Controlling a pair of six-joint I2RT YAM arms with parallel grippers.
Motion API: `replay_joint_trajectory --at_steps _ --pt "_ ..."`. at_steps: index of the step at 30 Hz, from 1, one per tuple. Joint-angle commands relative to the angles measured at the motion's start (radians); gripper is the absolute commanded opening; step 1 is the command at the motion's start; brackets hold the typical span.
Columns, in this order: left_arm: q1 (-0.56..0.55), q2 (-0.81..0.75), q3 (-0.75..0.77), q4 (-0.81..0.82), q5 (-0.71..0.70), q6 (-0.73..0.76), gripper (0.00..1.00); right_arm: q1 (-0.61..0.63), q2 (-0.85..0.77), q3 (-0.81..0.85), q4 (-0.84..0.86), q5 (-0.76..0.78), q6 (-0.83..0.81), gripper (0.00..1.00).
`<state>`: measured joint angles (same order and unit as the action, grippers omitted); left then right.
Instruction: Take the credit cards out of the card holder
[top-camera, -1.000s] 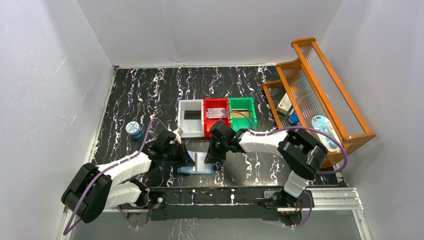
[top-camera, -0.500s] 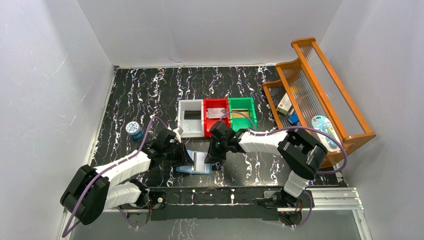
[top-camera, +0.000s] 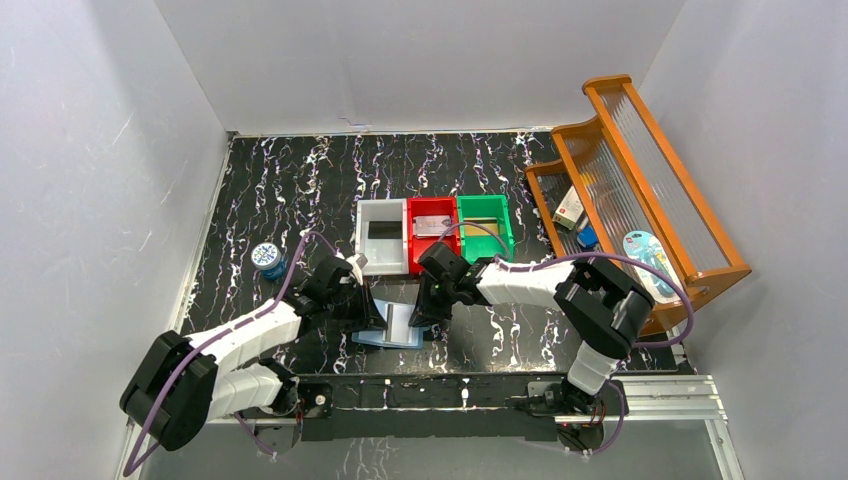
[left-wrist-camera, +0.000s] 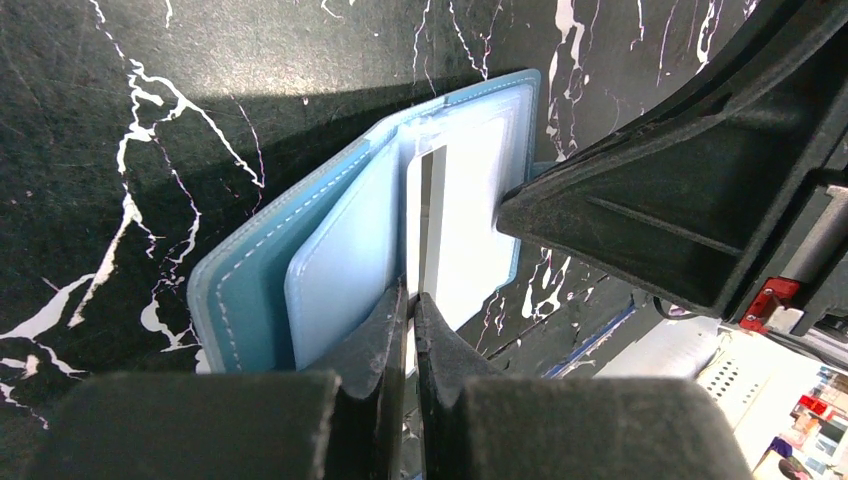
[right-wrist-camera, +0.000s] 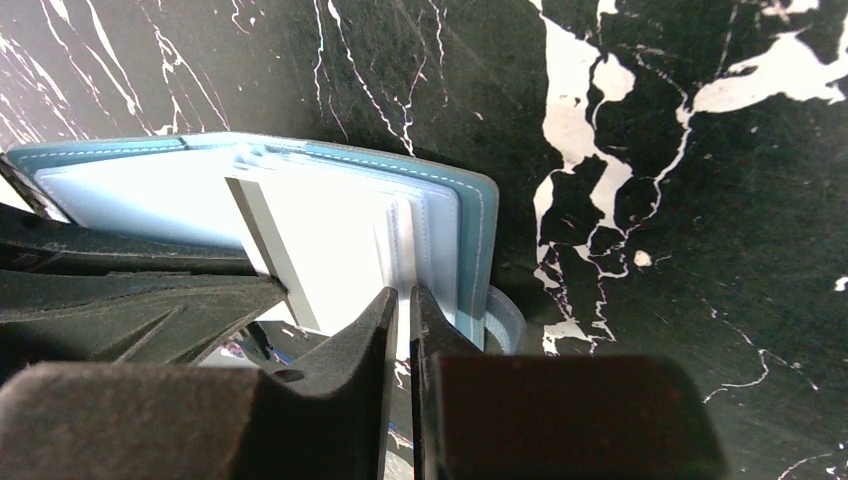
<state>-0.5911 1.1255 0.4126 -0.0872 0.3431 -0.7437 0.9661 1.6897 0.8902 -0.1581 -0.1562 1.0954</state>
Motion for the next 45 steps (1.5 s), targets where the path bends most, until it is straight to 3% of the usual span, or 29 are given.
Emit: replay_joint_trajectory --at_steps 1,15,24,30,45 --pt "0.014 -0.015 0.044 -0.093 -0.035 0.046 0.0 0.001 0.034 0.009 -0.101 0.079 -0.035 0.19" --pt "0.035 -0.034 0.044 -0.094 0.022 0.061 0.0 0.001 0.044 0.026 -0.116 0.086 -0.051 0.18" --pt "0.078 0.009 0.005 -0.014 0.201 0.05 0.0 0.002 0.045 0.059 -0.157 0.124 -0.08 0.19" --pt "0.087 -0.014 0.03 -0.081 0.114 0.044 0.0 0.0 0.045 0.07 -0.186 0.161 -0.12 0.18" --pt "0.099 -0.057 0.032 -0.148 0.05 0.055 0.0 0.001 0.058 0.078 -0.177 0.152 -0.129 0.19"
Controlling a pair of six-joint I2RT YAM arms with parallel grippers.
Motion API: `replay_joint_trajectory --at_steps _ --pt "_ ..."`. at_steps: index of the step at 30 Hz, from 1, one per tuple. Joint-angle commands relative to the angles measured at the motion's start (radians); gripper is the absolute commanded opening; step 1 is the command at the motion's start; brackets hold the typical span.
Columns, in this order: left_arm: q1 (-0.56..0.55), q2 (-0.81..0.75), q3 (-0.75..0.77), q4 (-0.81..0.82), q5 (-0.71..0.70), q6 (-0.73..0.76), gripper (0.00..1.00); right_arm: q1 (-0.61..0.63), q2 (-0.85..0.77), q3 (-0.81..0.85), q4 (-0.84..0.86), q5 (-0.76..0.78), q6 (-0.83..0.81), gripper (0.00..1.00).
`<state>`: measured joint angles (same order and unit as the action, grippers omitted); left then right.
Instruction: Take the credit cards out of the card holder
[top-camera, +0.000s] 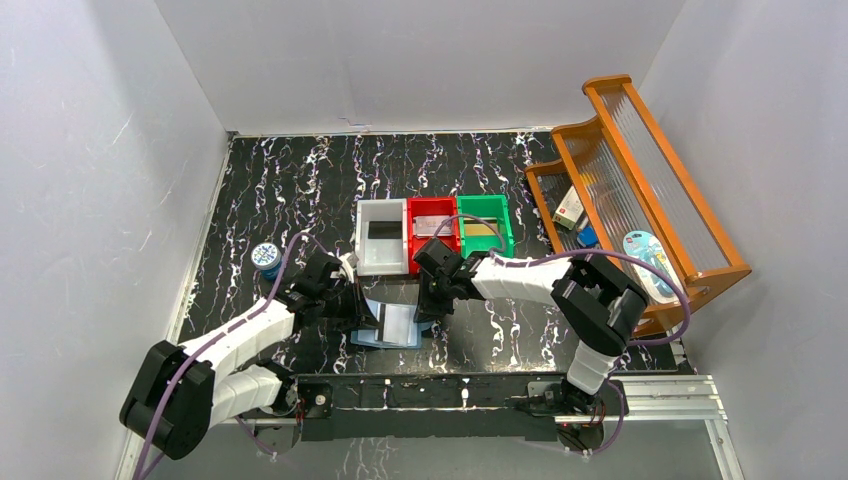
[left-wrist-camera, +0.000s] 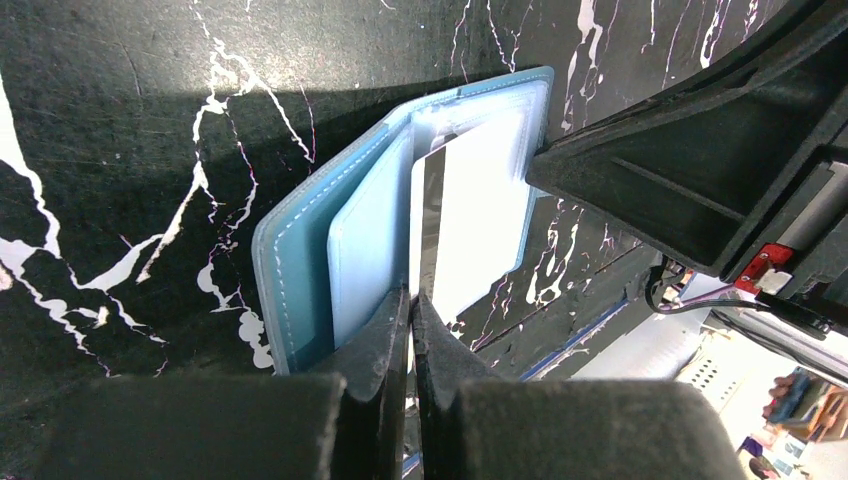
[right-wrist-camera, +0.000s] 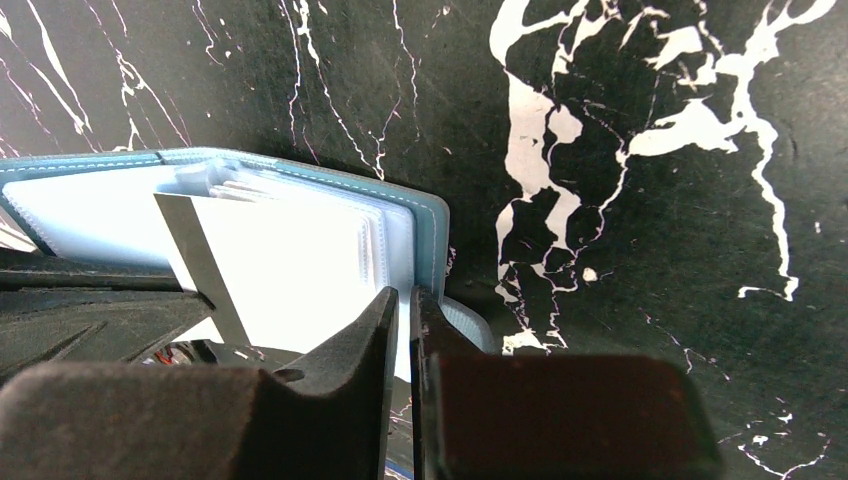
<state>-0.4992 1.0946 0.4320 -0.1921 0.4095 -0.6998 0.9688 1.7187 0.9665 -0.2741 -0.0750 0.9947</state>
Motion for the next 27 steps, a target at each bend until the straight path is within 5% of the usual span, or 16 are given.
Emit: replay_joint_trajectory --at_steps 1,27 --pt "0.007 -0.025 0.012 -0.039 -0.012 0.012 0.0 -0.002 0.028 0.007 -0.06 0.068 -0.033 0.19" --pt "0.007 0.008 0.011 0.013 0.033 -0.001 0.0 0.022 -0.144 0.06 0.104 -0.05 -0.111 0.4"
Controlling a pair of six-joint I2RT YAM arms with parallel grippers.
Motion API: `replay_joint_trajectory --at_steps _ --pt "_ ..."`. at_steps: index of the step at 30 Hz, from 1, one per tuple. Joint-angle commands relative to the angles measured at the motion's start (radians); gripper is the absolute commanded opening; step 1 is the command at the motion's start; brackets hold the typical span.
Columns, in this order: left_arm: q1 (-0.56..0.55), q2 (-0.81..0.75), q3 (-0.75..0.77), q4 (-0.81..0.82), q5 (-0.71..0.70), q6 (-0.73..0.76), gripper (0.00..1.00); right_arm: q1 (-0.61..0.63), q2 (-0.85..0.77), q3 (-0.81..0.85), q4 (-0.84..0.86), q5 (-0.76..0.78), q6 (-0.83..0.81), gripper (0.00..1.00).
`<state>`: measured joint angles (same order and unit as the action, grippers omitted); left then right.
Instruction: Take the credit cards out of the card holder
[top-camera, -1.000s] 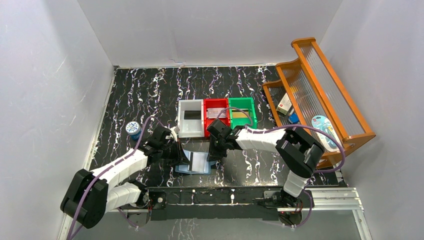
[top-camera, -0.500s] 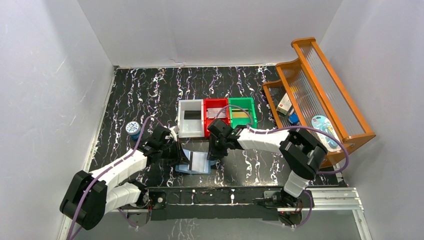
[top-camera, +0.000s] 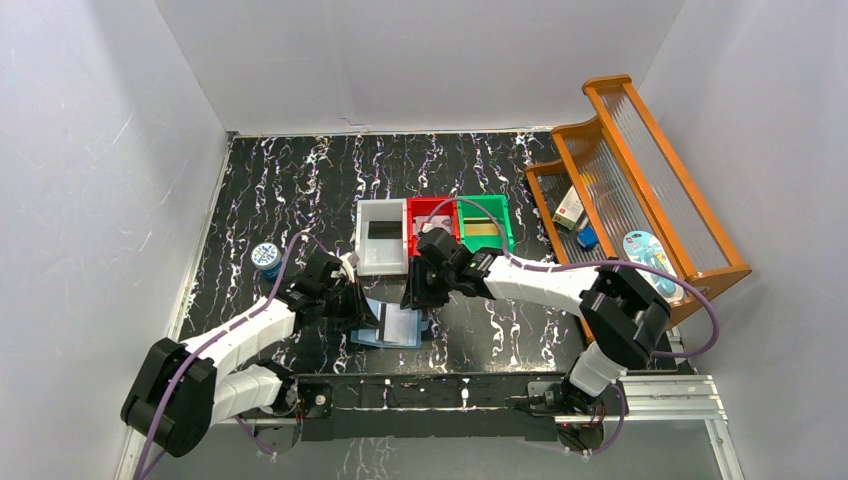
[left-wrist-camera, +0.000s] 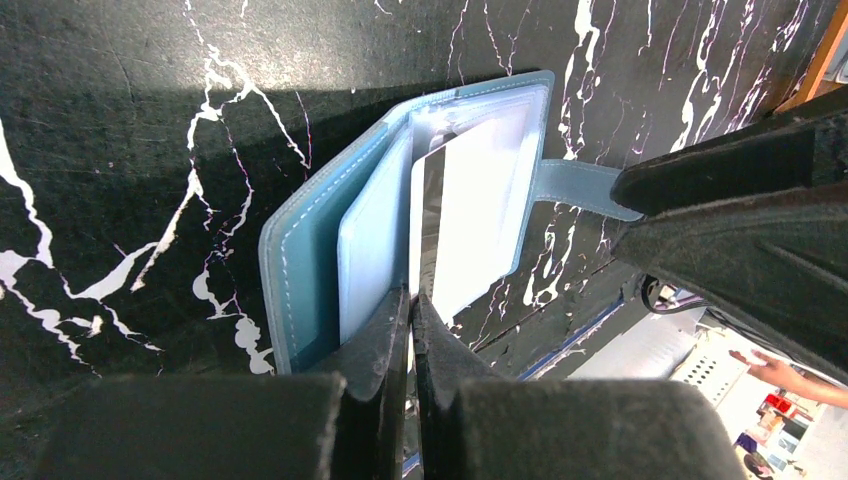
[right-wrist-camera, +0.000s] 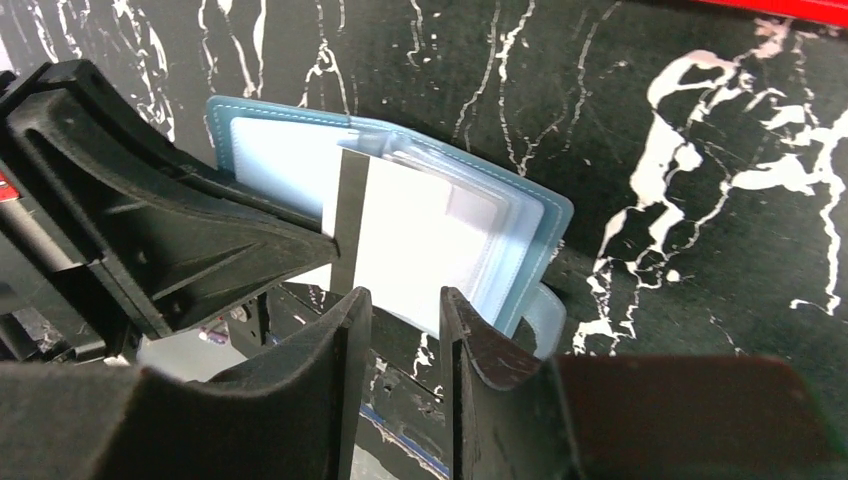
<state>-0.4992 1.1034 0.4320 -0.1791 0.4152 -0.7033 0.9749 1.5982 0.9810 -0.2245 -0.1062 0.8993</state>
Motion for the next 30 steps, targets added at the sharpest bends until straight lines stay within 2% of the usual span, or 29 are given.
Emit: replay_joint_trajectory --at_steps 1,7,12,19,24,30 --pt "0.007 0.001 0.013 -0.001 0.029 0.002 0.0 0.019 -0.017 0.045 0.058 -0.019 -0.012 0.4" --pt "0.007 0.005 0.008 0.018 0.042 -0.006 0.0 0.029 0.062 0.063 0.05 -0.035 0.013 0.41" --pt "0.007 0.004 0.004 0.024 0.05 -0.01 0.0 0.029 0.133 0.056 -0.022 -0.016 0.037 0.41" --pt "0.007 -0.035 0.014 -0.015 0.004 -0.017 0.0 0.029 0.151 0.012 -0.074 0.039 0.072 0.36" --pt "0.008 -0.073 0.04 -0.059 -0.079 -0.03 0.0 0.028 0.182 0.024 -0.115 0.07 0.068 0.33" --pt "0.007 -0.091 0.035 -0.068 -0.077 -0.036 0.0 0.028 0.177 0.041 -0.125 0.086 0.055 0.32"
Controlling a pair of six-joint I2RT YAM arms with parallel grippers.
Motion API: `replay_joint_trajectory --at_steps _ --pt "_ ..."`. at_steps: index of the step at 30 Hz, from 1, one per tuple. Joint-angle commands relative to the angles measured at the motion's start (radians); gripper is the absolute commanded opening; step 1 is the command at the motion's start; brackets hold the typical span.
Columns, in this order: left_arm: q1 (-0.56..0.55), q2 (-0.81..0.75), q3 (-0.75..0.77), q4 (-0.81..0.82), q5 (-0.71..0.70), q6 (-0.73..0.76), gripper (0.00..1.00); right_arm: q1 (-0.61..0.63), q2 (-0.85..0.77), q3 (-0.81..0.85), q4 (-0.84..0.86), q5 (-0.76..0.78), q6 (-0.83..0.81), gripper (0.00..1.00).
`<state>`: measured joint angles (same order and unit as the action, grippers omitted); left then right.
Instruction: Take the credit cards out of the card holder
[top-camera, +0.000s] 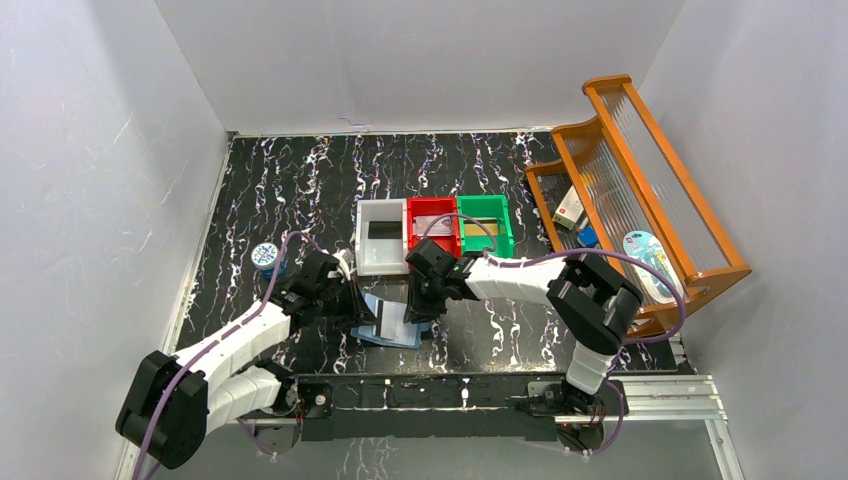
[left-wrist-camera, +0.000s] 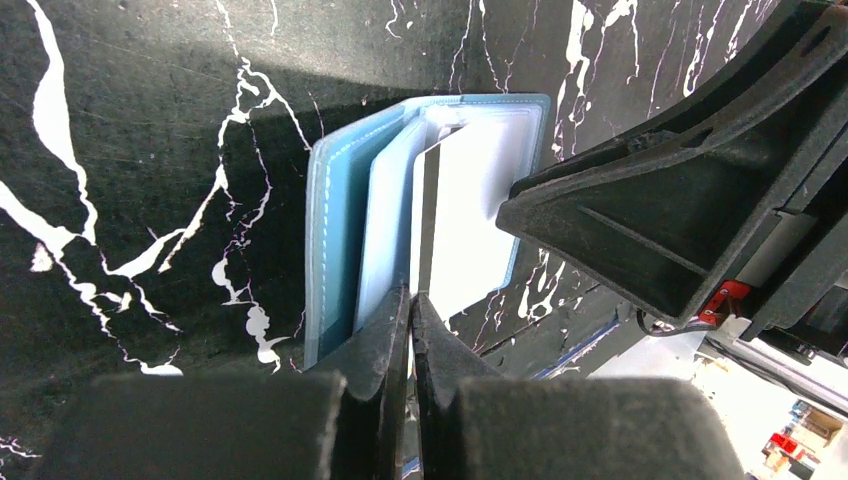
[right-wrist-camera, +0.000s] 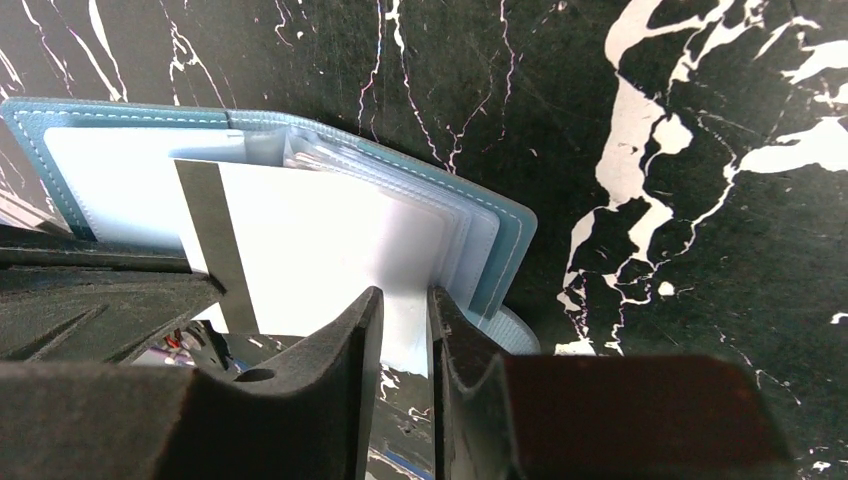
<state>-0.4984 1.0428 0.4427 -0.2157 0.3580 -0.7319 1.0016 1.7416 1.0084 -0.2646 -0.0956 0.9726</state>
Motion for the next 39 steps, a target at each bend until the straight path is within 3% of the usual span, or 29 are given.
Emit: replay_joint_trajectory --at_steps 1,7,13,23,27,34,39 --pt "0.006 -0.038 0.018 -0.031 -0.016 -0.006 0.0 0.002 0.028 0.019 -0.078 0.071 -0.027 0.32" --pt "0.006 -0.043 -0.005 -0.02 0.018 -0.001 0.0 0.001 -0.076 0.029 0.033 0.029 -0.075 0.35" --pt "0.006 -0.037 -0.013 -0.001 0.033 -0.008 0.0 0.002 -0.112 0.01 0.234 -0.123 -0.057 0.42" --pt "0.006 -0.036 -0.006 0.002 0.042 -0.012 0.0 -0.001 -0.009 -0.033 0.213 -0.134 0.0 0.49" --pt "0.007 -0.029 -0.008 0.023 0.053 -0.018 0.0 -0.003 0.026 -0.071 0.265 -0.179 0.018 0.46" --pt "0.006 0.02 -0.046 0.163 0.192 -0.073 0.05 -0.02 0.05 -0.096 0.283 -0.196 0.048 0.35" --pt "0.006 0.051 -0.037 0.135 0.167 -0.06 0.09 -0.025 0.047 -0.111 0.278 -0.189 0.054 0.33"
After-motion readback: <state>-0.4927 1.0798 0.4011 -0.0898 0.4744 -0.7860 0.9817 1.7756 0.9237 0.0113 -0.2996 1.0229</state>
